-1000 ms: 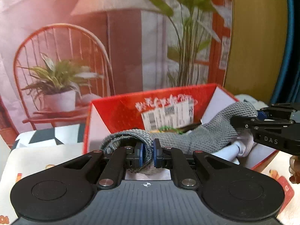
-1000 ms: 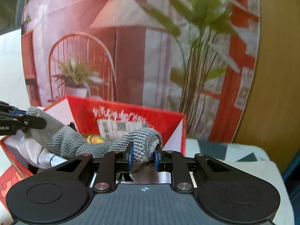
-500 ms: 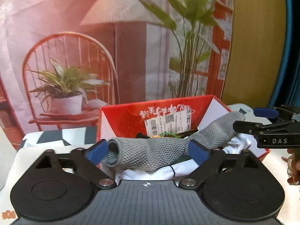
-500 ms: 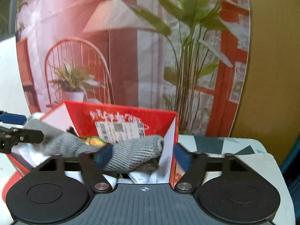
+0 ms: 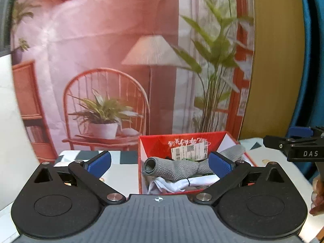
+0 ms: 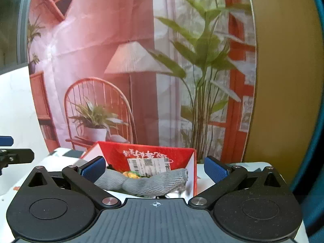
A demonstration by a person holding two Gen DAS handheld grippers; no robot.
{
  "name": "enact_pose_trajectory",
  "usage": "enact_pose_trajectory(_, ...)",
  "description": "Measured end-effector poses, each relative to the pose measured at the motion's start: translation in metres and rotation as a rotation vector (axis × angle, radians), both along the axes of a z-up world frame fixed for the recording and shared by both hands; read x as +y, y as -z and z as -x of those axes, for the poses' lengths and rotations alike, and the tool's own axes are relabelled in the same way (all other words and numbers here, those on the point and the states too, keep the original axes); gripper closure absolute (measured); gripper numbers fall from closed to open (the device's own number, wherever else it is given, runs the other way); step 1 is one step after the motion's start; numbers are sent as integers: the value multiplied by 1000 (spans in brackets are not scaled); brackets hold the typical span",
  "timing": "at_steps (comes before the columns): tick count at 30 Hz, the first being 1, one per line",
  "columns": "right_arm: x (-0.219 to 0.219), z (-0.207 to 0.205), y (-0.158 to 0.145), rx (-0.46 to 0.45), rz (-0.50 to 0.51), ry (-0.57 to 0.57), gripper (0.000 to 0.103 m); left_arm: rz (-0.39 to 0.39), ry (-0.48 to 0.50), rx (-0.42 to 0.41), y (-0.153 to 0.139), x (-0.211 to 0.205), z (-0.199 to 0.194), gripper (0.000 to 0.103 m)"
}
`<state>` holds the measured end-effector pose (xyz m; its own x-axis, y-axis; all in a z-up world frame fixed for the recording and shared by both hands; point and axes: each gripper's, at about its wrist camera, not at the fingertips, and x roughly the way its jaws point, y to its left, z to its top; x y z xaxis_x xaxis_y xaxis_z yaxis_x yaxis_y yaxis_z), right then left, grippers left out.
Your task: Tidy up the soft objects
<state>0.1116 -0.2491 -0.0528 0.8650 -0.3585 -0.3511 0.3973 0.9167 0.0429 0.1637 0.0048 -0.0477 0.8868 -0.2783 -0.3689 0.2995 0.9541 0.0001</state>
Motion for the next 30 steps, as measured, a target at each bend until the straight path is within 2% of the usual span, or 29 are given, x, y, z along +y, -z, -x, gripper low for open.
enact_pose_trajectory(5,31,28,-29,22,19,32,0,9,-46,-54,-27,14,50,0)
enact_pose_trajectory(11,63,70,-64,-24,6,9,0,-28,-96,-100,-54,23,102,0)
enact_pose_trajectory(17,91,107,-89,-66,37,15,0,6,-104,-132,-73,31,146,0)
enact_pose_trajectory(22,108,130,-98,-72,44,15,0,2,-140,-158,-78,32,167,0)
enact_pose_trajectory(30,119,147,-101,-67,53,25,0,5,-138,-162,-81,30,176,0)
